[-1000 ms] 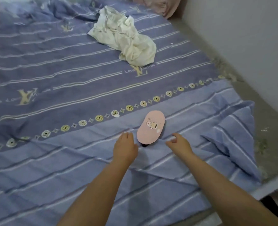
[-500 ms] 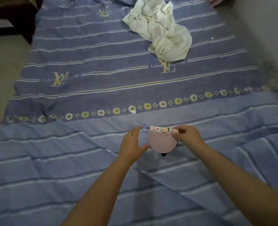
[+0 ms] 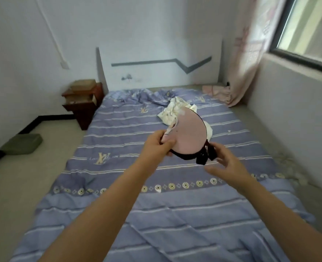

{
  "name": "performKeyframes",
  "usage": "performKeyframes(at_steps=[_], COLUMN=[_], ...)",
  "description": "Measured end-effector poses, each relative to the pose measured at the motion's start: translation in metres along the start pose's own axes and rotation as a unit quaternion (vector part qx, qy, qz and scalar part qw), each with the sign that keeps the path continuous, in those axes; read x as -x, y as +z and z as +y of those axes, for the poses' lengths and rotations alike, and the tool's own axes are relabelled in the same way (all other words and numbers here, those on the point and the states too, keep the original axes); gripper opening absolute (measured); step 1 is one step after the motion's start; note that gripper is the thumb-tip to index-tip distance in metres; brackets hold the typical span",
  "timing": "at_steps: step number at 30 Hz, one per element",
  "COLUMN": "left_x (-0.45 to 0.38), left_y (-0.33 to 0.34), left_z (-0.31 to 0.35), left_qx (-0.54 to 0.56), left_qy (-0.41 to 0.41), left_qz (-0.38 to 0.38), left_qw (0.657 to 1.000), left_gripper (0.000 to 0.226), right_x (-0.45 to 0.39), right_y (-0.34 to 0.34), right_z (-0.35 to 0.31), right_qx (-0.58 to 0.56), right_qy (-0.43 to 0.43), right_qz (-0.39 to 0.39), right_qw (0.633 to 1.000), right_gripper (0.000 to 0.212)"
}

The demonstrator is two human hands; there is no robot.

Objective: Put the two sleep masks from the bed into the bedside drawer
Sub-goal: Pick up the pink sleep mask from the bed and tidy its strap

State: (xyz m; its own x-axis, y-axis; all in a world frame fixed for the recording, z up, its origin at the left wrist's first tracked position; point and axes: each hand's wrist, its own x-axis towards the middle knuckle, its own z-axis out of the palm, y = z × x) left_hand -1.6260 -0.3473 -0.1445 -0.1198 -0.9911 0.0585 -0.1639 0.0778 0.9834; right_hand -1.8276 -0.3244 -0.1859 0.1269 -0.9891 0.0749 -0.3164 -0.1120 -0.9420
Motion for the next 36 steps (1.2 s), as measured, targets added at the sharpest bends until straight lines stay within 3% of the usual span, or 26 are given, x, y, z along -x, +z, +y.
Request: performKeyframes(at_steps=[2, 5, 12, 14, 18, 22, 25, 28, 31, 33, 36], left_x=[0.000, 0.004, 0.006, 0.007, 0.004, 0.002, 0.004, 0.006, 0.009, 0.011, 0.016], left_y=[-0.001, 0.004, 0.016, 0.020, 0.023, 0.016, 0.008, 0.004, 0.000, -0.001, 0.001], left_z=[0.029, 0.058, 0.081, 0.083, 0.082, 0.081, 0.084, 0.088, 0.091, 0.092, 0.085], left_qx=[0.073, 0.118, 0.297, 0.335, 0.300, 0.332, 0.392, 0.430, 0.472, 0.430, 0.162], left_qy=[0.014, 0.024, -0.029, -0.047, -0.063, -0.043, -0.010, 0.018, 0.044, 0.056, 0.051], left_qz=[0.002, 0.014, 0.062, 0.085, 0.122, 0.123, 0.111, 0.098, 0.039, -0.009, -0.041], left_qw=[0.997, 0.993, 0.952, 0.937, 0.944, 0.934, 0.913, 0.898, 0.880, 0.901, 0.985], left_gripper=[0.014, 0.025, 0.022, 0.017, 0.007, 0.016, 0.020, 0.026, 0.030, 0.034, 0.031], right_x=[0.001, 0.000, -0.005, -0.003, -0.003, -0.007, -0.008, -0.012, -0.017, -0.022, -0.027], right_y=[-0.005, -0.016, -0.044, -0.046, -0.042, -0.048, -0.049, -0.045, -0.041, -0.042, -0.047], right_z=[-0.017, -0.049, -0.103, -0.114, -0.119, -0.108, -0.100, -0.095, -0.091, -0.090, -0.093], right_qx=[0.037, 0.022, 0.014, 0.047, 0.075, 0.033, 0.014, -0.034, -0.192, -0.284, -0.289], right_qy=[-0.044, -0.113, -0.185, -0.212, -0.233, -0.196, -0.152, -0.110, -0.058, -0.012, 0.071], right_qz=[0.037, 0.114, 0.179, 0.152, 0.109, 0.094, 0.038, -0.012, -0.050, -0.057, -0.044], right_qw=[0.998, 0.987, 0.966, 0.964, 0.963, 0.975, 0.988, 0.993, 0.978, 0.957, 0.954], right_gripper=[0.048, 0.014, 0.014, 0.011, 0.014, 0.032, 0.029, 0.028, 0.026, 0.031, 0.028])
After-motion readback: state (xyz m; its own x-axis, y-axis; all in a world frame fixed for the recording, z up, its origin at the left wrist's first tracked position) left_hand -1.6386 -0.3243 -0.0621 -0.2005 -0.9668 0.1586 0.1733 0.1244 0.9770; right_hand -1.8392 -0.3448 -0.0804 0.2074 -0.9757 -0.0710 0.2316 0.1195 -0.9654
